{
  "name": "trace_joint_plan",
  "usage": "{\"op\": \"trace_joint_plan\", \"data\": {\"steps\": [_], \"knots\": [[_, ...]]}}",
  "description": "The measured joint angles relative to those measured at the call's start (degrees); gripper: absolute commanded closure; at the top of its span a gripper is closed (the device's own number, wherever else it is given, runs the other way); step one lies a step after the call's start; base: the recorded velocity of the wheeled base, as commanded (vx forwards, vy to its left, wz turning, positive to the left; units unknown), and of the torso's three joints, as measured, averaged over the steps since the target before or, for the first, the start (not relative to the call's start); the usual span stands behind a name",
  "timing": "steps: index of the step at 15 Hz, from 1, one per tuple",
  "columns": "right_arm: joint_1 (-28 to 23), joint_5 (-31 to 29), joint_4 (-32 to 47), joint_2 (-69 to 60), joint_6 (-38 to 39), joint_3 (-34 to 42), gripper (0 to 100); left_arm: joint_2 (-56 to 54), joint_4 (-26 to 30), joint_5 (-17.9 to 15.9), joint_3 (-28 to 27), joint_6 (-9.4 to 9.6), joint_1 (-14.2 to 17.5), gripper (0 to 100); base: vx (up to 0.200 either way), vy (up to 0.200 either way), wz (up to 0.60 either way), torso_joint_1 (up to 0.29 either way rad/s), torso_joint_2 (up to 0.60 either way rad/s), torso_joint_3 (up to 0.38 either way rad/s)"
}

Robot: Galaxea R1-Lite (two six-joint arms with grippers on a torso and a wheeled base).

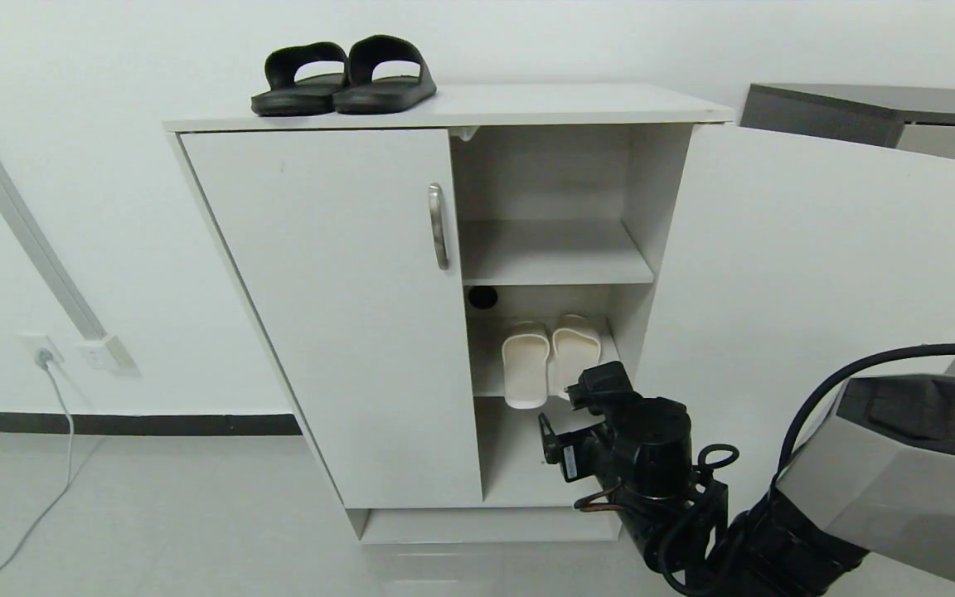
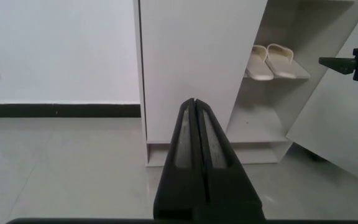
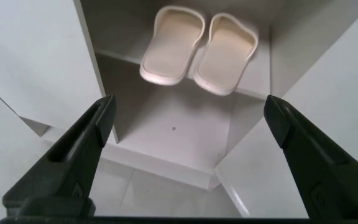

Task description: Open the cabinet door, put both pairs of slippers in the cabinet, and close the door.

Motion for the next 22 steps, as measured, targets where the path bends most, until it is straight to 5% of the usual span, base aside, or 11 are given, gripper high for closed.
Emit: {"op": "trace_joint_plan", "data": {"steps": [12, 22], "knots": [[-0.11, 0.2, -1.49, 0.0, -0.44, 0.91, 0, 0.0, 0.0, 0.0, 0.0, -0.17, 0.04, 100, 0.0, 0.0, 0.0, 0.001, 0.0, 0.029], [-0.17, 0.09, -2.28, 0.04, -0.59, 1.41, 0, 0.0, -0.02, 0.11, 0.02, -0.52, 0.0, 100, 0.0, 0.2, 0.0, 0.005, 0.0, 0.004]]}}
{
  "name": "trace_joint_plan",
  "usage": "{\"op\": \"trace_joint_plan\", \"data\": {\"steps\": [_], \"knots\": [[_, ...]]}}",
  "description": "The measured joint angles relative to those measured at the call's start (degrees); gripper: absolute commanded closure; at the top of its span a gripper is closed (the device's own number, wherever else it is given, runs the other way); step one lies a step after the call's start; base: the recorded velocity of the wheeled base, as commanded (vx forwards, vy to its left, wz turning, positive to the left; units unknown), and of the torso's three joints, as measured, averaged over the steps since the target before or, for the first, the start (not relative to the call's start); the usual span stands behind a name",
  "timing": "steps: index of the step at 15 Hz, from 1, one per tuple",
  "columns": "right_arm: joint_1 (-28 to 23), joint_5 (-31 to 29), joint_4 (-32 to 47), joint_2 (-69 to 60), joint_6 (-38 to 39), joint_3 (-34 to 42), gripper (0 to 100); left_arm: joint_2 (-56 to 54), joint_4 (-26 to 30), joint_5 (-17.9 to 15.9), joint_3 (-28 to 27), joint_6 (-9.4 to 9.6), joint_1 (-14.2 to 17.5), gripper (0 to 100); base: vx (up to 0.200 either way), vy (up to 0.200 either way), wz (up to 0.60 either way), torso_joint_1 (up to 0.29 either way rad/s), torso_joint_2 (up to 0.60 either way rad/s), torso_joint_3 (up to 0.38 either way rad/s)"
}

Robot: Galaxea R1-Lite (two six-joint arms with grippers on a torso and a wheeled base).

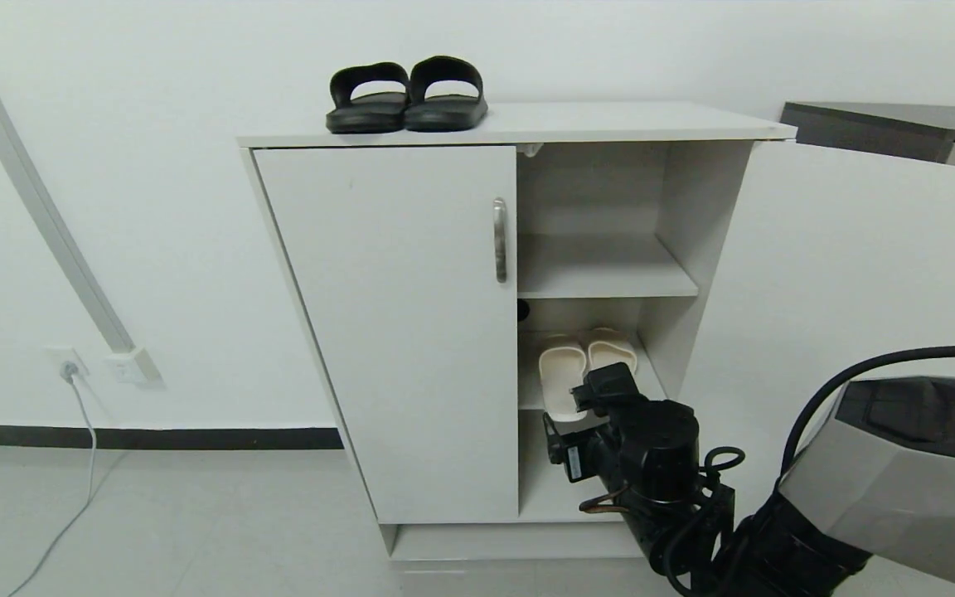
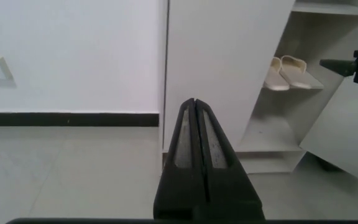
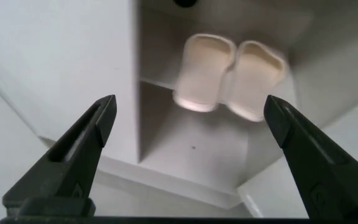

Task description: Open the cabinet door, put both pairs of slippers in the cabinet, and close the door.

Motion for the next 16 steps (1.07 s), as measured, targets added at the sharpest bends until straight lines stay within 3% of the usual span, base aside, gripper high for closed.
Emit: {"op": "trace_joint_plan", "data": {"steps": [11, 16], "knots": [[0.06, 0.18, 0.02, 0.16, -0.02, 0.35, 0, 0.0, 0.0, 0.0, 0.0, 0.0, 0.0, 100, 0.0, 0.2, 0.0, 0.004, 0.0, 0.003], [0.13, 0.24, -1.32, 0.2, -0.54, 0.85, 0, 0.0, -0.01, 0.0, 0.0, 0.0, 0.06, 100, 0.0, 0.0, 0.0, 0.0, 0.0, 0.0]]}}
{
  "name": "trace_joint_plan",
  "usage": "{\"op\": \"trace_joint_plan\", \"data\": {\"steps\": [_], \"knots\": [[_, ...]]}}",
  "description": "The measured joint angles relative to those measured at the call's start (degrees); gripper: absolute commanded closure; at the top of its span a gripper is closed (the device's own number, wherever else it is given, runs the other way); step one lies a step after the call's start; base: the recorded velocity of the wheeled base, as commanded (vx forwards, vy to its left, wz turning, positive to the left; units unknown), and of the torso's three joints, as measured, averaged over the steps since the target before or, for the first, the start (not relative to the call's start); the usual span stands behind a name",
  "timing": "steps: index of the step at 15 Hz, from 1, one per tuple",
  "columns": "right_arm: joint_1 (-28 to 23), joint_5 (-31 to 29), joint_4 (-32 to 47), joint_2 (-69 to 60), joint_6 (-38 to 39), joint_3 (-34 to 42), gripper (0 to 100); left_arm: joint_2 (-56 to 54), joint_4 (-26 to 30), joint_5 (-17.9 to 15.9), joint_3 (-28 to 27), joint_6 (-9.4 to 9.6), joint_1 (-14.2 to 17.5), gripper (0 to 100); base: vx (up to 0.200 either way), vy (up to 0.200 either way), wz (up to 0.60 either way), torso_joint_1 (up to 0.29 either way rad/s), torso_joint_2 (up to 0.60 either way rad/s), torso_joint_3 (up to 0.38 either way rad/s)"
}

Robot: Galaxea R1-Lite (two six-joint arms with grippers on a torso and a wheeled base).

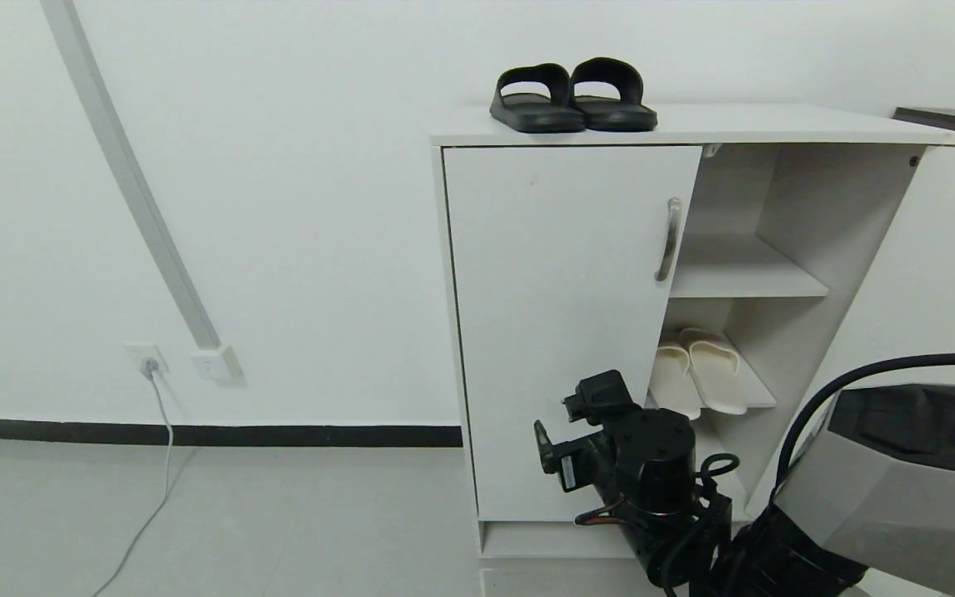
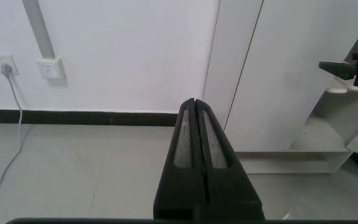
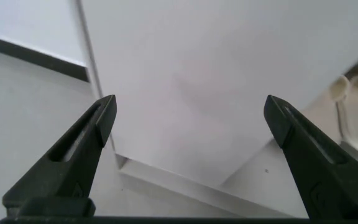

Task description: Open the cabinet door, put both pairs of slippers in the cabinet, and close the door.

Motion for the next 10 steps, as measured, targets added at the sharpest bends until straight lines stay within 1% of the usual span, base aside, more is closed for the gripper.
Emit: {"op": "trace_joint_plan", "data": {"steps": [3, 6, 8, 10], "knots": [[0.01, 0.16, -0.82, 0.02, -0.44, 0.18, 0, 0.0, 0.01, -0.02, -0.02, 0.02, -0.02, 100, 0.0, 0.0, 0.0, 0.0, 0.0, 0.0], [-1.62, 1.41, -3.39, 0.0, -0.79, 1.13, 0, 0.0, 0.01, -0.02, 0.0, 0.09, -0.02, 100, 0.0, 0.0, 0.0, 0.0, 0.0, 0.0], [-3.06, 2.51, -3.8, -0.04, -1.87, 1.38, 0, 0.0, 0.0, 0.0, 0.0, 0.04, -0.02, 100, 0.0, 0.0, 0.0, 0.0, 0.0, 0.0], [-3.35, 2.73, -3.83, -0.41, -2.01, 1.6, 0, 0.0, 0.0, -0.02, 0.0, 0.02, -0.06, 100, 0.0, 0.0, 0.0, 0.0, 0.0, 0.0]]}}
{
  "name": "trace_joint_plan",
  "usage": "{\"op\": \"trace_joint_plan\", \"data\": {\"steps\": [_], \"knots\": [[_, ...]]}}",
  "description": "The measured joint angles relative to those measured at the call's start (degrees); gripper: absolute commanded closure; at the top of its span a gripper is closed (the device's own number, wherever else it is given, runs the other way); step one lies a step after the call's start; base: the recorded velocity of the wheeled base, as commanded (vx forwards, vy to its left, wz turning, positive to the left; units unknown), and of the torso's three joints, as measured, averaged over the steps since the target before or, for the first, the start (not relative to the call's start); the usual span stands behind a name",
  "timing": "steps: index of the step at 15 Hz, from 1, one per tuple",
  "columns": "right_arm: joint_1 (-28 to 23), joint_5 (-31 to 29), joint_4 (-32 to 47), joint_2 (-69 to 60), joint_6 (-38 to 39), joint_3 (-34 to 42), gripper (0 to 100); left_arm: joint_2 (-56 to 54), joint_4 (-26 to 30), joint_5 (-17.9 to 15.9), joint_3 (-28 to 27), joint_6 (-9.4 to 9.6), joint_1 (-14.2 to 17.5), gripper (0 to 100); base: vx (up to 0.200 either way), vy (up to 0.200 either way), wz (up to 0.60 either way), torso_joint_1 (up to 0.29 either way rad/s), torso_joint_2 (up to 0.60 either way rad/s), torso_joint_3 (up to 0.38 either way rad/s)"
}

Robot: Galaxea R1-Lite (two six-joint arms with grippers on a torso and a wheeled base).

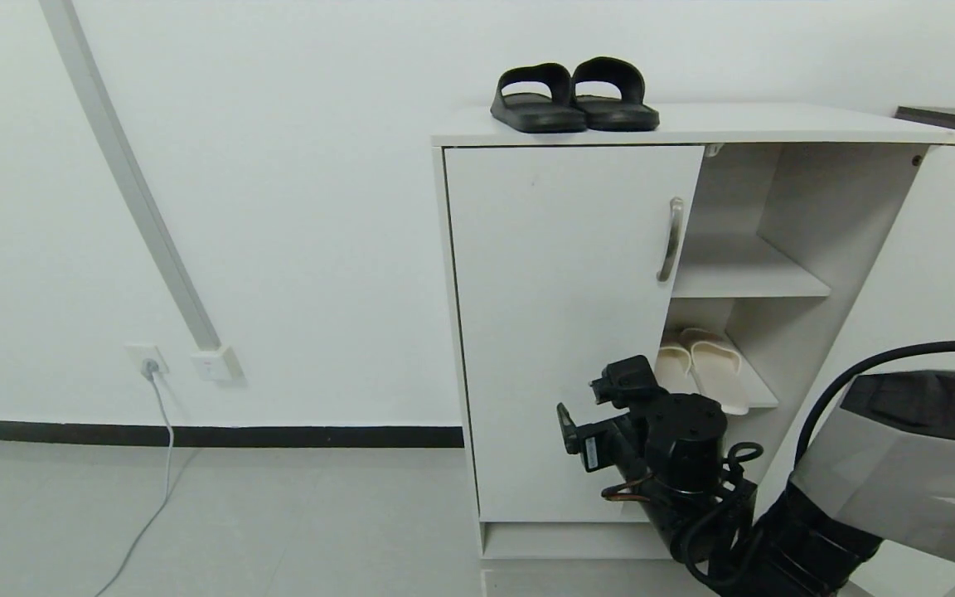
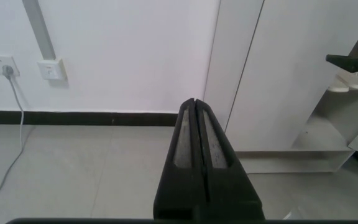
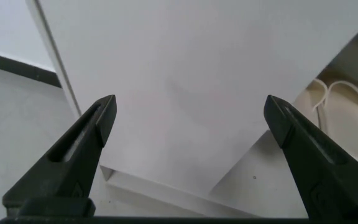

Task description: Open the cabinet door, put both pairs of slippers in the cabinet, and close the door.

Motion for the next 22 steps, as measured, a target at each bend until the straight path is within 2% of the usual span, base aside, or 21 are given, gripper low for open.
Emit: {"op": "trace_joint_plan", "data": {"steps": [10, 22], "knots": [[2.29, 1.34, 0.13, -4.8, -1.5, 2.58, 0, 0.0, 0.01, 0.0, -0.02, 0.0, 0.04, 100, 0.0, 0.0, 0.0, 0.0, -0.01, -0.005], [2.43, 1.65, 0.28, -5.22, -1.61, 3.58, 0, 0.0, 0.0, 0.0, 0.0, -0.02, 0.04, 100, 0.0, 0.0, 0.0, 0.079, -0.4, -0.328]]}}
